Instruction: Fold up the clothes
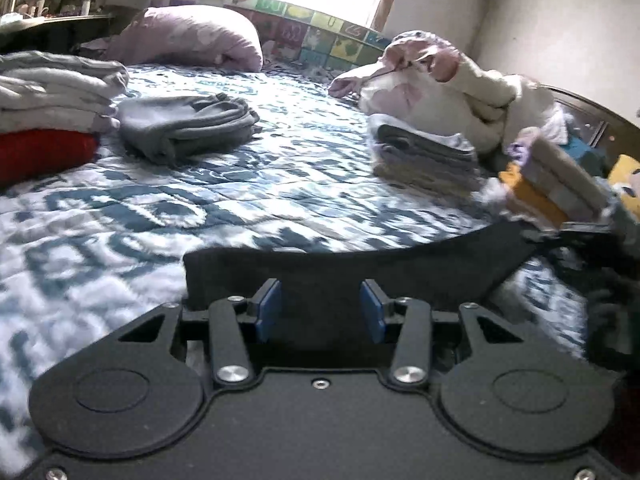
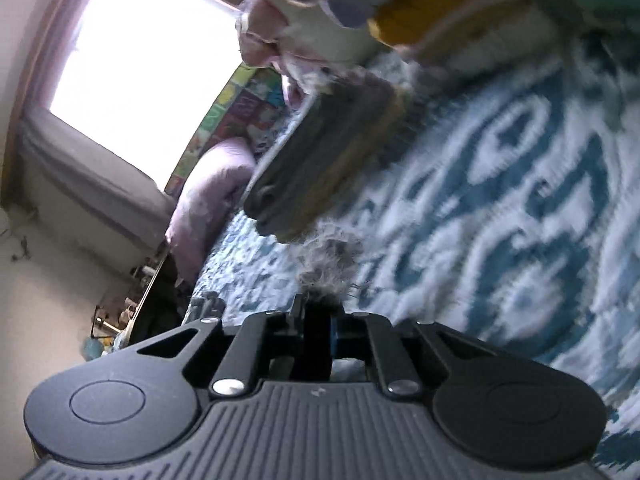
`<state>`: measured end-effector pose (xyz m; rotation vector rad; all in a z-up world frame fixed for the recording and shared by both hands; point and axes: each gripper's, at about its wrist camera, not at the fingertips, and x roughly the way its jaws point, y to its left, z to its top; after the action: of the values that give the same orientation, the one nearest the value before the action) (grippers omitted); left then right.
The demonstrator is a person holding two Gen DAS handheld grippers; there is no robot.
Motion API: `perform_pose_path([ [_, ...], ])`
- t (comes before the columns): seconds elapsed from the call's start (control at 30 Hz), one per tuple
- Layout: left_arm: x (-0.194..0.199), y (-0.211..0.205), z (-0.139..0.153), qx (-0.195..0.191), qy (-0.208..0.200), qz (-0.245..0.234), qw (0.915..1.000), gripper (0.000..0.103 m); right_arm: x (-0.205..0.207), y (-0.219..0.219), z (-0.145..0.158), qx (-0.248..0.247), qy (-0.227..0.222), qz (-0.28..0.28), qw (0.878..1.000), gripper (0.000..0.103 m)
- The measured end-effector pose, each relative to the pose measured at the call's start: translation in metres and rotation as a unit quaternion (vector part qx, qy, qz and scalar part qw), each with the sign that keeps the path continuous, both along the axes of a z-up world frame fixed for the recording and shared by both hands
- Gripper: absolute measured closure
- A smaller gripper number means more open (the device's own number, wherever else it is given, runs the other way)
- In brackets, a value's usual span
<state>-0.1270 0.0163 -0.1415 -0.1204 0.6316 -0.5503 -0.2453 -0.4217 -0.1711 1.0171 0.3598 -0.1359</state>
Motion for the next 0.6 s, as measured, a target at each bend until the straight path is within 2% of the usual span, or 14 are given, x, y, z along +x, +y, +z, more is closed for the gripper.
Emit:
perform_pose_path([
  [0.03, 0.013, -0.005, -0.011, 0.015, 0.002, 0.001, 0.9999, 0.061, 0.002, 0.001, 0.005, -0.006, 0.000, 0.002, 1.000, 0.091],
  [0.07, 0.030, -0.012, -0.032, 0.061, 0.030, 0.009, 0.9976, 0.064, 0.003, 0.002, 0.009, -0.012, 0.001, 0.004, 1.000, 0.091],
  [0.13, 0.032, -0.016, -0.044, 0.078, -0.004, -0.007, 0.9969, 0.064, 0.004, 0.006, 0.017, -0.026, 0.003, 0.010, 1.000, 0.091],
  [0.2, 0.031, -0.013, -0.037, 0.075, 0.000, -0.014, 0.9971, 0.064, 0.003, 0.015, 0.029, -0.041, -0.005, 0.019, 0.999, 0.091],
  [0.27, 0.024, -0.001, -0.026, 0.051, -0.008, -0.016, 0.9986, 0.064, 0.004, 0.027, 0.046, -0.068, -0.019, 0.034, 0.997, 0.091],
  [0.33, 0.008, 0.020, -0.013, 0.007, -0.023, 0.000, 0.9997, 0.061, 0.006, 0.044, 0.063, -0.094, -0.035, 0.055, 0.993, 0.091],
  [0.43, -0.015, 0.048, 0.000, -0.031, -0.038, 0.018, 0.9987, 0.059, 0.012, 0.081, 0.090, -0.143, -0.057, 0.094, 0.984, 0.091],
  [0.5, -0.029, 0.064, 0.005, -0.051, -0.031, 0.030, 0.9978, 0.059, 0.021, 0.112, 0.106, -0.188, -0.064, 0.127, 0.972, 0.091],
  [0.6, -0.050, 0.091, 0.005, -0.084, -0.024, 0.048, 0.9950, 0.055, 0.037, 0.168, 0.119, -0.260, -0.066, 0.188, 0.945, 0.091],
])
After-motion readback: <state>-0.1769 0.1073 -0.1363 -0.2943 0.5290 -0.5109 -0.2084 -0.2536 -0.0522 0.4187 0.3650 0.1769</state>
